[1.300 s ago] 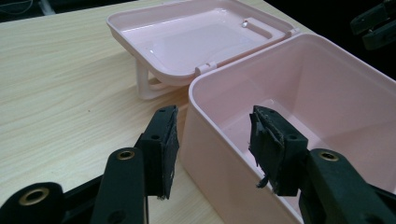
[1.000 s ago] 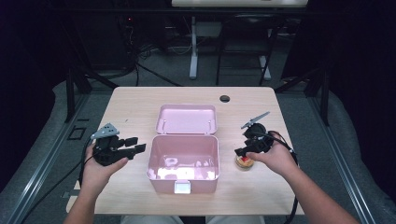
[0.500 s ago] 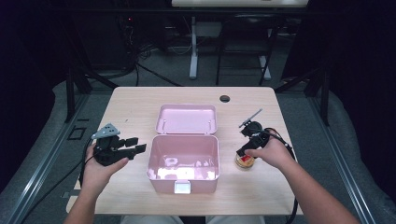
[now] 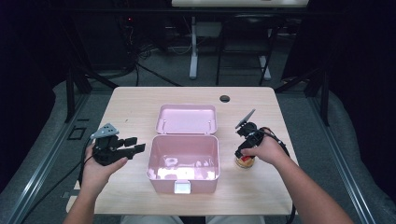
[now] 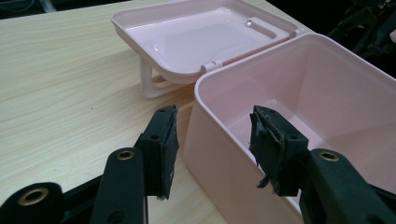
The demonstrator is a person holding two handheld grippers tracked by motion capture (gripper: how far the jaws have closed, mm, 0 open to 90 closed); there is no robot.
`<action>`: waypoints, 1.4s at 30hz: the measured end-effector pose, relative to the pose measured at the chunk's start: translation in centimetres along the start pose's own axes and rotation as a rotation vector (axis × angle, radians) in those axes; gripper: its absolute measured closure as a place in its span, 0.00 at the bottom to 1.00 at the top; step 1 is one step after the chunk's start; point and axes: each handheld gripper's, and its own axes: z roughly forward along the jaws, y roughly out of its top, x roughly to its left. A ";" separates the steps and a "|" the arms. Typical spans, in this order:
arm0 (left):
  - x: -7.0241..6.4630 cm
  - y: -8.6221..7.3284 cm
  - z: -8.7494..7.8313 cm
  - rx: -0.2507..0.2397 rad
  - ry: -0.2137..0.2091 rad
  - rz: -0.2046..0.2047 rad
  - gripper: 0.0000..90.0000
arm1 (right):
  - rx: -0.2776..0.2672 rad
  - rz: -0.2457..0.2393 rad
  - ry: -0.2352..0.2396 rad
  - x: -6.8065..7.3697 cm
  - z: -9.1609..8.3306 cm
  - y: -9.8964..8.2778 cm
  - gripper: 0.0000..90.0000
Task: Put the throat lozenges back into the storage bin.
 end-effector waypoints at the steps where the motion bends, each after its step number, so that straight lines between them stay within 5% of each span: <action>1: 0.0 0.0 0.0 -0.002 0.001 0.000 0.57 | 0.009 -0.002 0.000 0.0 0.1 0.1 0.22; 13: 0.2 -0.1 0.1 -0.001 -0.002 -0.004 0.57 | 0.077 -0.014 -0.033 -0.1 1.7 0.5 0.20; 42: 0.5 -0.1 0.0 -0.009 0.003 -0.015 0.57 | 0.109 0.001 -0.017 -0.1 4.4 0.1 0.17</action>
